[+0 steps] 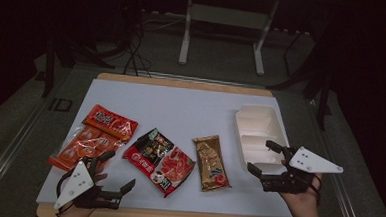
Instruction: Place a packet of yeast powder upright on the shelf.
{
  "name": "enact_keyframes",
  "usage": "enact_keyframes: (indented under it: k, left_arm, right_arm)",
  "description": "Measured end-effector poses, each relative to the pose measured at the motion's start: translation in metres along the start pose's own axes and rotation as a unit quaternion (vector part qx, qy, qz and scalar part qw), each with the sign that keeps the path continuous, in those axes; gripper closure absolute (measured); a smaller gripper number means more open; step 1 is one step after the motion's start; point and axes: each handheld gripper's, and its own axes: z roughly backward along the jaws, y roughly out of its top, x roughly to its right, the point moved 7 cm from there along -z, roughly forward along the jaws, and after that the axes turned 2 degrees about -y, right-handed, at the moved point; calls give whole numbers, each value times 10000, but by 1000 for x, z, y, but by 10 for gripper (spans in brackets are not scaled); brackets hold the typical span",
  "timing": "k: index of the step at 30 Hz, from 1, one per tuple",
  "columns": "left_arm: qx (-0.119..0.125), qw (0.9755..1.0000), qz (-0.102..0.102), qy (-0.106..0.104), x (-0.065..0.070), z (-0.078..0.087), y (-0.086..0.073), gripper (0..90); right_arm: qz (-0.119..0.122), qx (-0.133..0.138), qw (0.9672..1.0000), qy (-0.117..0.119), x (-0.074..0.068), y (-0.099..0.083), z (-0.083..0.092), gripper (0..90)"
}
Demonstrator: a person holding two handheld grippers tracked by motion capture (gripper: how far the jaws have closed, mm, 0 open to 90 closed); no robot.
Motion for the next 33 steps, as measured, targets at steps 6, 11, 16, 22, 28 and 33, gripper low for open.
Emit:
enact_keyframes:
  k: [6, 11, 16, 22, 28, 33]
  left_arm:
    - [-3, 10000, 12, -41, 2, 1, 0, 33]
    - [-30, 10000, 37, -64, 2, 1, -2, 33]
    - [-27, 9999, 47, -91, 3, 0, -2, 33]
    - [-14, 9999, 46, -110, 4, 1, -2, 33]
    - [-14, 9999, 75, -129, 3, 1, -2, 33]
    - [-70, 9998, 49, -164, 5, -1, -4, 33]
  right_arm:
    - [228, -103, 9996, 136, 3, 14, -16, 106]
    - [418, -309, 9977, 435, 2, 21, -35, 135]
    - [492, -599, 9946, 691, -1, 20, -59, 140]
    - [593, -903, 9902, 882, -3, 13, -87, 169]
    - [707, -1290, 9842, 989, -2, 2, -112, 183]
    - [781, -1613, 9784, 1031, 3, -8, -130, 192]
